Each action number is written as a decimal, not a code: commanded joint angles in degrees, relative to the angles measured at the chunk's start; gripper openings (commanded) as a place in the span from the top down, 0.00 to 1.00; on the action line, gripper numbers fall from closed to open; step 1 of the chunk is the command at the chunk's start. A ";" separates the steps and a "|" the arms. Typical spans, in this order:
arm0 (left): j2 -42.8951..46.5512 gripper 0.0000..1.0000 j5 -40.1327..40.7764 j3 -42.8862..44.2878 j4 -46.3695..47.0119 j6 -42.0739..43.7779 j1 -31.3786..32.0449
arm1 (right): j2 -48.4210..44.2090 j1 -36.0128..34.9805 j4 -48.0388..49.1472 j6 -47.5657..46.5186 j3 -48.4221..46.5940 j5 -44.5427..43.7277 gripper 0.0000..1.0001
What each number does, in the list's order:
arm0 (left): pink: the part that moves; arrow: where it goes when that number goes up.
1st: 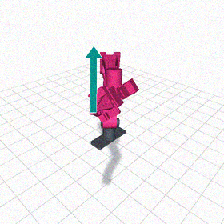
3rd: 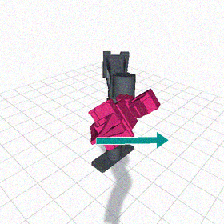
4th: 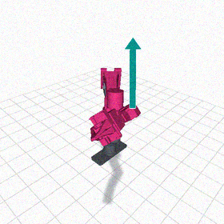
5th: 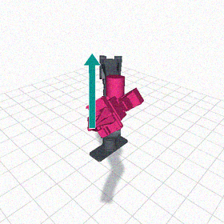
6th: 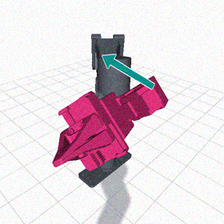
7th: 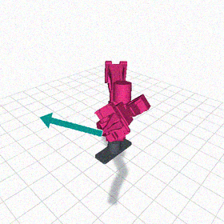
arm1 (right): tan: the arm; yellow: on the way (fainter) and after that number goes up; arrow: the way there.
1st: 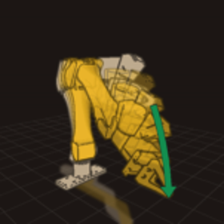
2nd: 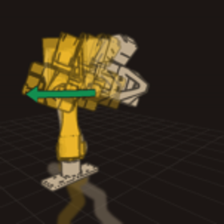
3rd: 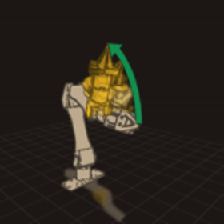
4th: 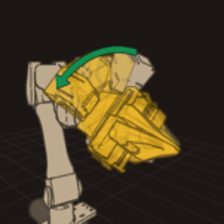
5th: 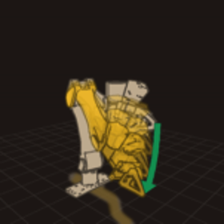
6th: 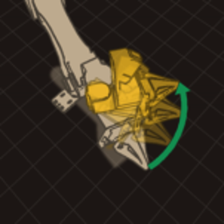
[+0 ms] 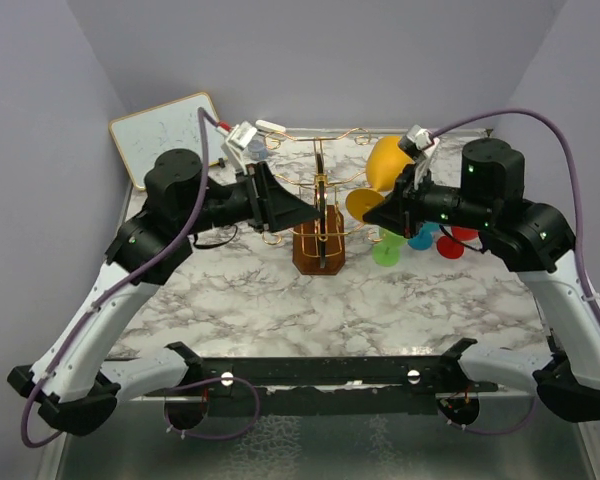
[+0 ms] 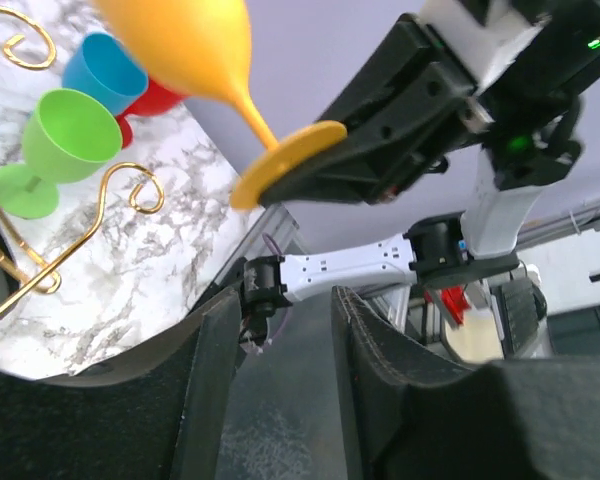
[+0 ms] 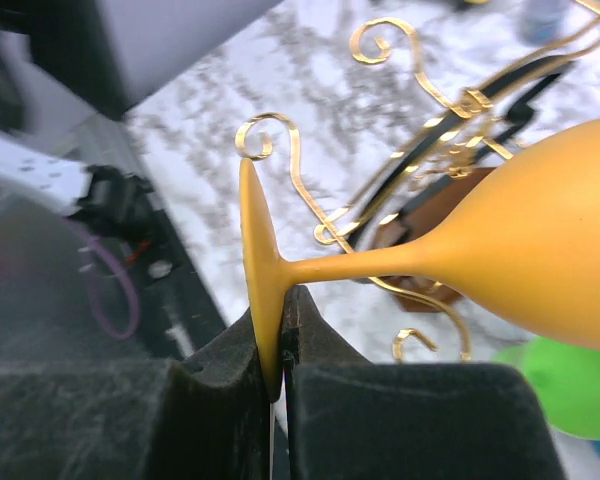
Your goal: Take the wine glass off the wine glass rack
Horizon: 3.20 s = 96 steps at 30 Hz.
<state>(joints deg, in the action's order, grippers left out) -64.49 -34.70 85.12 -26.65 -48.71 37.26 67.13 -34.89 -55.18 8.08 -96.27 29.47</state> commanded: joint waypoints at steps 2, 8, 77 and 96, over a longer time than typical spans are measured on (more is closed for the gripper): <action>9.52 0.55 9.68 -5.60 0.85 -7.74 0.28 | -8.49 -1.11 16.29 -13.60 12.57 -18.36 0.99; 11.22 0.53 8.50 -10.01 4.90 -15.30 0.27 | -10.63 -5.47 28.31 -23.19 18.49 -26.59 0.99; 28.72 1.00 27.76 -20.12 4.14 -17.64 0.27 | -21.10 -32.78 33.45 -39.79 33.89 -44.02 0.56; 40.62 1.00 44.78 -17.73 -28.95 0.45 0.27 | -2.54 -32.77 7.61 5.77 9.03 -47.12 0.77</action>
<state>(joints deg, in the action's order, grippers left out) -26.09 4.40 64.90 -48.38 -52.38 37.63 68.53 -67.77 -45.56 3.79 -84.31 -23.03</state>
